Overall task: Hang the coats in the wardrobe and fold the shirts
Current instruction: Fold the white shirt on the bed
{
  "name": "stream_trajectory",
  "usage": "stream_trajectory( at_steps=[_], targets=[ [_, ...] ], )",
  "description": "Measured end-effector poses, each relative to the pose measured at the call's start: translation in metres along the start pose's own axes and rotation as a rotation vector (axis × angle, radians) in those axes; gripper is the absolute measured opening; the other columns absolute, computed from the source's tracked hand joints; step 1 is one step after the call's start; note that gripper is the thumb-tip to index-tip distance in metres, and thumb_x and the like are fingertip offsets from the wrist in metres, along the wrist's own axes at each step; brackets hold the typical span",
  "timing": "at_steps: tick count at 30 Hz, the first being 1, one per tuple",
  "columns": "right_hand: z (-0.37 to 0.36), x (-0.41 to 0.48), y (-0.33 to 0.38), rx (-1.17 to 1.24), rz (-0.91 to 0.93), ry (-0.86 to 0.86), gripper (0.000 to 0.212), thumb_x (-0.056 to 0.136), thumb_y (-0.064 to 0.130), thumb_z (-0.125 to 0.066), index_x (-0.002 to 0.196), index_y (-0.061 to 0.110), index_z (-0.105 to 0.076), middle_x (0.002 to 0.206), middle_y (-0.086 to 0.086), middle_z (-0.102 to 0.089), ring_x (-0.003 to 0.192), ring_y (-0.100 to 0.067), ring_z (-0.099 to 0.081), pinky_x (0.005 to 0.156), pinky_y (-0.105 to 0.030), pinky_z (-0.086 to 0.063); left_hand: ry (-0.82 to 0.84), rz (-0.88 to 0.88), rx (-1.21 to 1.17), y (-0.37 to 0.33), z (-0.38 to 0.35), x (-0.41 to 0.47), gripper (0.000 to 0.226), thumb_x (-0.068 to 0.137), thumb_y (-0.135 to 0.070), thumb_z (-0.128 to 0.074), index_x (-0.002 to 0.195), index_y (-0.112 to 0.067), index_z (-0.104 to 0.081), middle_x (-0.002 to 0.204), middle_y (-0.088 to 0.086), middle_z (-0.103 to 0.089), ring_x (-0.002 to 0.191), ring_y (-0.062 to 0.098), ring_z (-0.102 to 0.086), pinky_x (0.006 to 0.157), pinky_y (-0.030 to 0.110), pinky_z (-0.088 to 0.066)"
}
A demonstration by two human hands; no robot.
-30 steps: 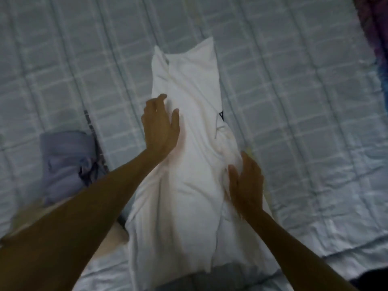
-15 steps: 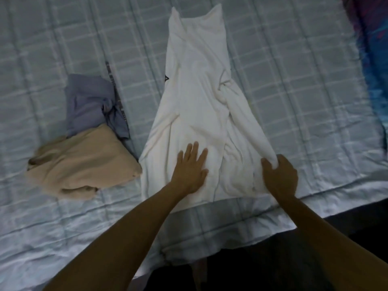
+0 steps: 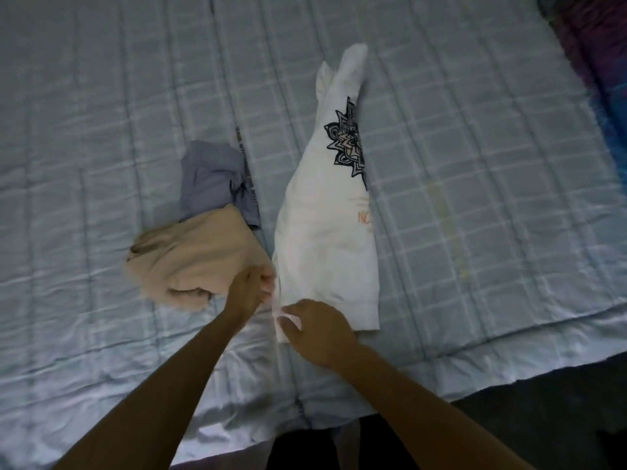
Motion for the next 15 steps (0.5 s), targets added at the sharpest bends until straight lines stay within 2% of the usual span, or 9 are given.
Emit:
stream_trajectory(
  at_steps=[2,4,6,8,10,12,13,15],
  targets=[
    [-0.005,-0.007,-0.022,-0.017,0.028,0.036,0.035,0.099,0.036,-0.041,0.122,0.02,-0.063,0.121,0.0,-0.063,0.111,-0.02,-0.057,0.094,-0.029,-0.041,-0.033,-0.069,0.117,0.006,-0.009,-0.004,0.028,0.099,-0.026,-0.042,0.083,-0.009,-0.058,0.08,0.008,-0.059,0.075,0.02,-0.053,0.072,0.03,-0.041],
    [-0.001,-0.014,-0.046,-0.021,0.011,-0.084,0.033,0.097,0.032,-0.041,0.119,0.021,-0.064,0.116,0.001,-0.065,0.106,-0.018,-0.06,0.09,-0.027,-0.044,-0.066,-0.089,0.248,0.013,-0.027,-0.008,0.03,0.095,-0.039,-0.05,0.101,-0.009,-0.053,0.096,0.006,-0.059,0.089,0.022,-0.055,0.08,0.032,-0.043],
    [0.01,-0.018,-0.069,-0.054,-0.028,-0.331,0.038,0.092,0.033,-0.038,0.118,0.02,-0.063,0.113,-0.001,-0.064,0.104,-0.02,-0.06,0.088,-0.03,-0.05,-0.097,-0.057,0.208,0.021,-0.043,-0.012,0.061,0.088,-0.045,-0.06,0.13,-0.005,-0.04,0.126,0.012,-0.051,0.114,0.028,-0.051,0.098,0.04,-0.043],
    [0.018,-0.018,-0.09,-0.139,-0.107,-0.485,0.049,0.085,0.039,-0.04,0.125,0.017,-0.057,0.12,-0.009,-0.059,0.11,-0.027,-0.055,0.091,-0.042,-0.05,-0.128,-0.022,0.115,0.027,-0.053,-0.014,0.08,0.084,-0.043,-0.066,0.142,-0.005,-0.026,0.141,0.013,-0.04,0.127,0.031,-0.042,0.108,0.041,-0.035],
    [0.014,-0.014,-0.107,-0.269,-0.122,-0.414,0.068,0.077,0.05,-0.047,0.138,0.02,-0.041,0.134,-0.015,-0.05,0.121,-0.035,-0.048,0.096,-0.05,-0.043,-0.13,-0.005,0.136,0.035,-0.059,-0.009,0.076,0.086,-0.034,-0.067,0.143,-0.007,-0.024,0.142,0.012,-0.041,0.127,0.032,-0.043,0.106,0.036,-0.035],
    [-0.001,-0.009,-0.12,-0.389,-0.074,-0.249,0.094,0.067,0.058,-0.057,0.148,0.028,-0.019,0.149,-0.015,-0.033,0.135,-0.038,-0.033,0.1,-0.053,-0.036,-0.104,0.006,0.225,0.042,-0.06,-0.006,0.061,0.088,-0.024,-0.062,0.139,-0.008,-0.033,0.137,0.013,-0.049,0.121,0.031,-0.049,0.097,0.031,-0.038],
    [-0.006,-0.007,-0.123,-0.419,-0.065,-0.185,0.104,0.063,0.059,-0.065,0.148,0.029,-0.014,0.152,-0.015,-0.027,0.138,-0.037,-0.028,0.1,-0.053,-0.036,-0.064,0.003,0.247,0.044,-0.061,-0.005,0.055,0.089,-0.021,-0.06,0.138,-0.009,-0.038,0.135,0.012,-0.051,0.118,0.03,-0.051,0.094,0.029,-0.039],
    [-0.005,-0.001,-0.123,-0.438,-0.047,-0.208,0.099,0.06,0.047,-0.079,0.144,0.026,-0.029,0.143,-0.017,-0.041,0.127,-0.039,-0.042,0.086,-0.049,-0.047,0.094,-0.02,0.214,0.049,-0.066,-0.005,0.049,0.091,-0.019,-0.059,0.136,-0.009,-0.044,0.134,0.01,-0.053,0.116,0.027,-0.053,0.093,0.029,-0.042]
  ],
)
Point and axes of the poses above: each hand's wrist, its own x-axis towards the middle knuckle, its own z-axis out of the back of the hand, y = z × x, the point moved 4 cm from there along x, towards the middle knuckle
